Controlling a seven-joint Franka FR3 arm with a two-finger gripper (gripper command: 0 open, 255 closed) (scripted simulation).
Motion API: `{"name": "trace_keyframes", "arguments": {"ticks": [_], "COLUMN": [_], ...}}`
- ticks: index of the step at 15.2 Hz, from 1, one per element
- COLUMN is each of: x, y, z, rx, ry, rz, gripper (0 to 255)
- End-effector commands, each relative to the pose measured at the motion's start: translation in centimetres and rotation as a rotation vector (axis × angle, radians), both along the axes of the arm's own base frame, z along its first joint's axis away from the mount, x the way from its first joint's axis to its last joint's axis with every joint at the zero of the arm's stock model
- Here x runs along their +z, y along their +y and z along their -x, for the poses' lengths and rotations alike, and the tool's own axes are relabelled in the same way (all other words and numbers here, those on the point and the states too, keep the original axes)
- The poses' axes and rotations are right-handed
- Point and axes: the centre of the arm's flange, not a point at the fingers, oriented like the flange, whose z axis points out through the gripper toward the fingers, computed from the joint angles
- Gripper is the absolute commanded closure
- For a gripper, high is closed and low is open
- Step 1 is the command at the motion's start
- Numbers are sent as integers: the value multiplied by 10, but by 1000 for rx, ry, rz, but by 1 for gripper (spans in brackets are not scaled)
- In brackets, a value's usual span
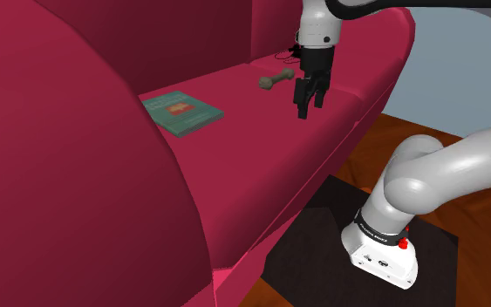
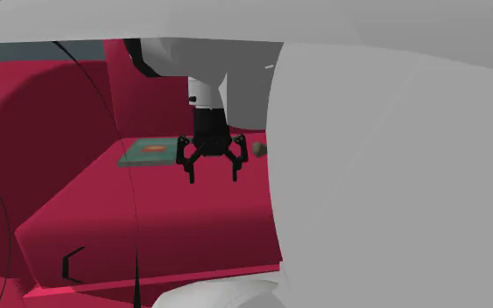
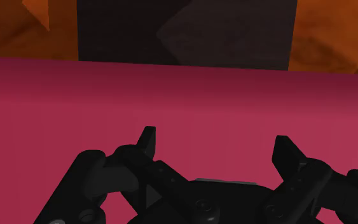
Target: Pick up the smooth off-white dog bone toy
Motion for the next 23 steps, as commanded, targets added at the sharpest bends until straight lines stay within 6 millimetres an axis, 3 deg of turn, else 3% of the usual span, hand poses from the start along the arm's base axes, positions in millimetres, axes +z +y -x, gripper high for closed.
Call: {"name": "trace_keyframes", "arguments": {"ticks": [1,6,11,17,23], "x": [0,0,2,5,10], "y": [0,-11,-38,-89,-154], "z": [0,-62,-118,-174,-210], "rx": [0,-268,-535,-857,-1178], "ry": [0,-17,-33,-53,-73], "rz": [0,9,19,30,42], "gripper": [0,0,0,0,0]}}
